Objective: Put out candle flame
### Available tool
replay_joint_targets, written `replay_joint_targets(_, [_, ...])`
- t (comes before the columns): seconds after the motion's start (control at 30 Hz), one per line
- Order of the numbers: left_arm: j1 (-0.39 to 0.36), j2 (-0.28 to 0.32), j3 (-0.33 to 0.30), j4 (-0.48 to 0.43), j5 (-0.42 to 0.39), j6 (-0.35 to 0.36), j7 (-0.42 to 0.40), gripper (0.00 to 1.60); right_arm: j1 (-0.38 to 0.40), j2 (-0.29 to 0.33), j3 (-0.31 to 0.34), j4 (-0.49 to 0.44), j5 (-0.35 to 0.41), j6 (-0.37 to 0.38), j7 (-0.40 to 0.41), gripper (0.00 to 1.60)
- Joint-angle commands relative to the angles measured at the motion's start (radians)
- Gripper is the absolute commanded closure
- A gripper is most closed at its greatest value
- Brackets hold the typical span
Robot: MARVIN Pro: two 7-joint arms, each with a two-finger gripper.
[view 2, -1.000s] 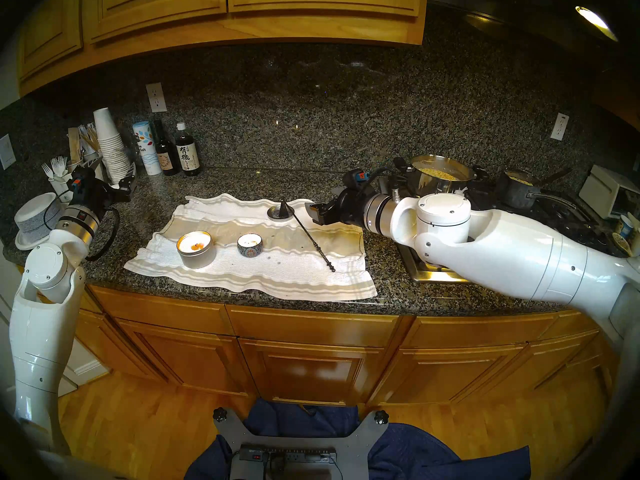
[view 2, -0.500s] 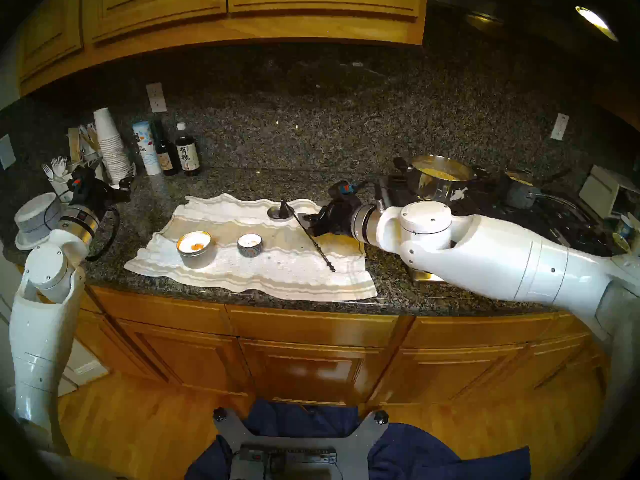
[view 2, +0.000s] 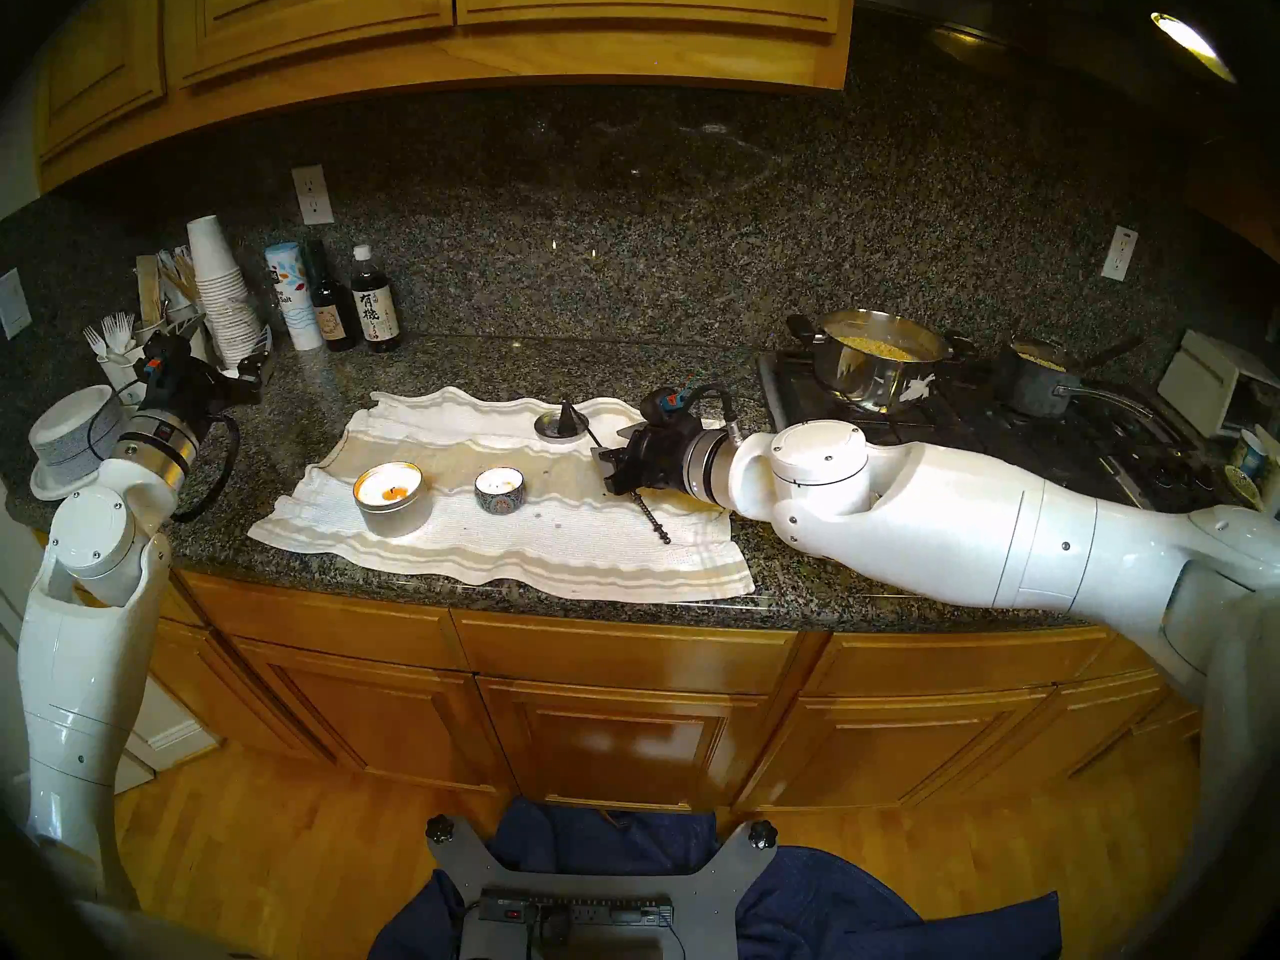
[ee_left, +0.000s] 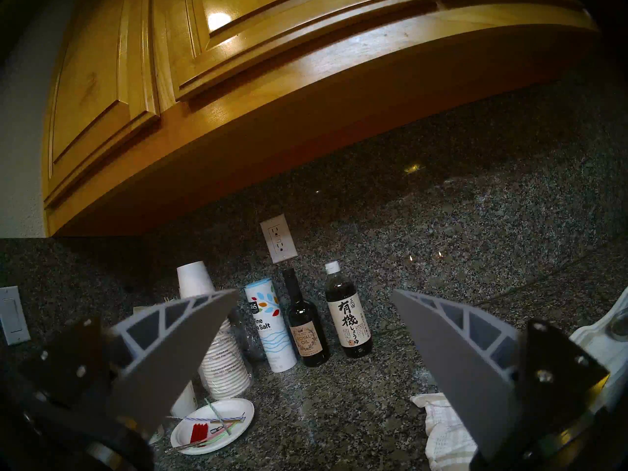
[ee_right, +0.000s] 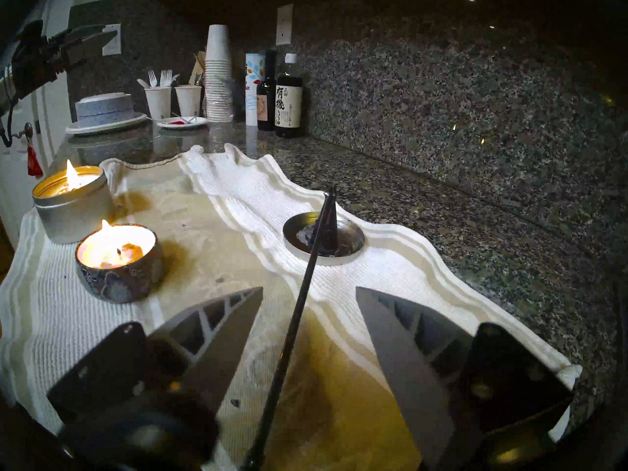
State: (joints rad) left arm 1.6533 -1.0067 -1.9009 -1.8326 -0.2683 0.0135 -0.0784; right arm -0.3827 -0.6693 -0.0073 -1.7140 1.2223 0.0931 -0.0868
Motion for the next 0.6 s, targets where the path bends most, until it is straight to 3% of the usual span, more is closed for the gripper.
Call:
replay_joint_targets(0.0, [-0.023, 0.012, -0.010, -0.025, 0.000, -0.012, 0.000, 0.00, 0.028, -0.022, 0.017, 0.003, -0.003, 0.003, 0.005, 0.72])
replay_joint_targets(0.4, [-0.022, 0.014, -0.009, -0.025, -0.002, -0.013, 0.003, 0.00, 0.031, -0.035, 0.005, 0.020, 0.002, 0.012, 0.018, 0.86])
replay_joint_targets(0.57, [-0.021, 0.016, -0.008, -0.025, -0.003, -0.013, 0.004, 0.00, 0.030, -0.038, 0.004, 0.026, 0.001, 0.010, 0.018, 1.03])
